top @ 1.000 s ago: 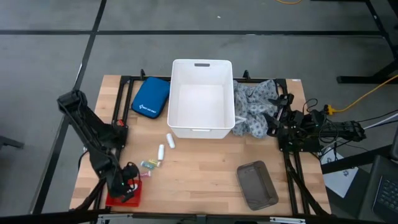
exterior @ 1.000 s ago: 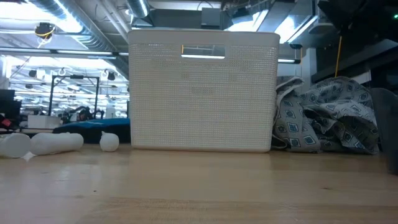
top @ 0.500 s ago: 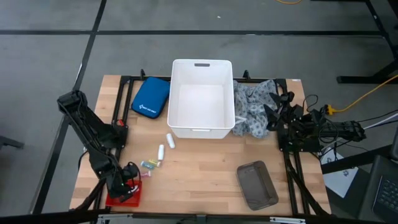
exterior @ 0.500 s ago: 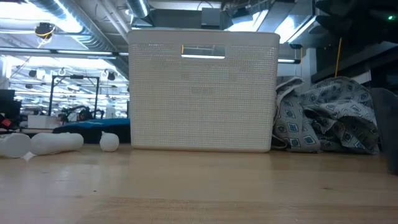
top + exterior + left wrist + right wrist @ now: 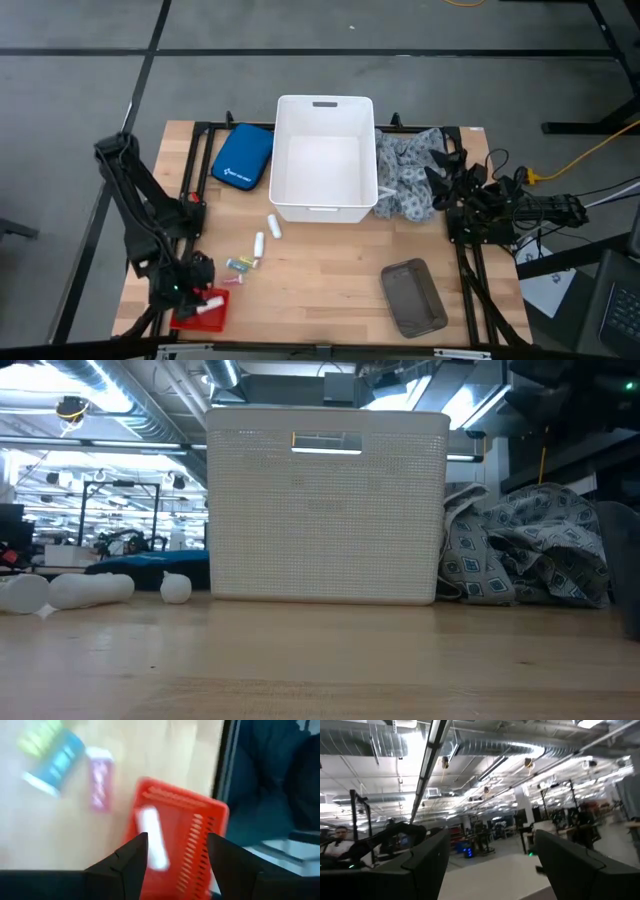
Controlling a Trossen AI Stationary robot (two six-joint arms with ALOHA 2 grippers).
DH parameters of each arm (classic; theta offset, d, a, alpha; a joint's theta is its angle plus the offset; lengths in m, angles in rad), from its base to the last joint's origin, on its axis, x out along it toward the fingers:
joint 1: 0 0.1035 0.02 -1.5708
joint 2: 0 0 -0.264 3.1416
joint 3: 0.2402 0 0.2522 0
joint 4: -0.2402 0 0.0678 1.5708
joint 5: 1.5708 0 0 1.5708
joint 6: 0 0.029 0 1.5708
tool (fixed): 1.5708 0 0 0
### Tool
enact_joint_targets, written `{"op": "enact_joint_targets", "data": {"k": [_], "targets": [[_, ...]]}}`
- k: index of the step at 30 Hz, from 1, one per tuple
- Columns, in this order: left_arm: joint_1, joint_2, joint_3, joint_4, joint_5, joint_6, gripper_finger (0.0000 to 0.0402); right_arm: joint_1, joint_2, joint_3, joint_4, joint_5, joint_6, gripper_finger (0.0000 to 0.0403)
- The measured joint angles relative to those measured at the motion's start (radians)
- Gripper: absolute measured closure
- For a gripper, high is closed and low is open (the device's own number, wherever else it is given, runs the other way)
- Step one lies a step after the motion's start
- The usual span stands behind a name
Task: Pick & place medical supplies in basket/bin
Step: Put the bottom white rolled gauze into the red bin
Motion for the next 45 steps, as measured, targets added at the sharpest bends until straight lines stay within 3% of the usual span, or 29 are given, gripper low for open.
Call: {"op": "enact_joint_targets", "data": {"k": [5, 9, 16, 20, 26, 35, 45], "targets": [[0.042, -0.024, 0.000, -0.100, -0.334, 0.161, 0.0203, 0.000, 0.000, 0.000, -0.090, 0.013, 0.067, 0.0111], [0.147, -0.024, 0.000, -0.151, -0.606, 0.113, 0.0203, 0.000, 0.000, 0.000, -0.119, 0.079, 0.107, 0.0111], [0.411, 0.008, 0.000, -0.171, -0.688, 0.027, 0.0203, 0.000, 0.002, 0.000, -0.169, 0.069, 0.182, 0.0111], [0.549, 0.070, 0.000, -0.171, -0.622, 0.006, 0.0203, 0.000, 0.002, 0.000, -0.224, 0.055, 0.213, 0.0111], [0.650, 0.192, 0.000, -0.165, -0.467, -0.046, 0.0203, 0.000, 0.002, 0.000, -0.212, 0.053, 0.189, 0.0111], [0.668, 0.357, 0.000, -0.083, -0.319, -0.118, 0.0203, 0.000, 0.002, 0.000, -0.106, 0.053, 0.068, 0.0111], [0.636, 0.423, 0.000, -0.027, -0.226, -0.175, 0.0203, 0.000, 0.002, 0.000, -0.070, 0.053, 0.029, 0.0111]]}}
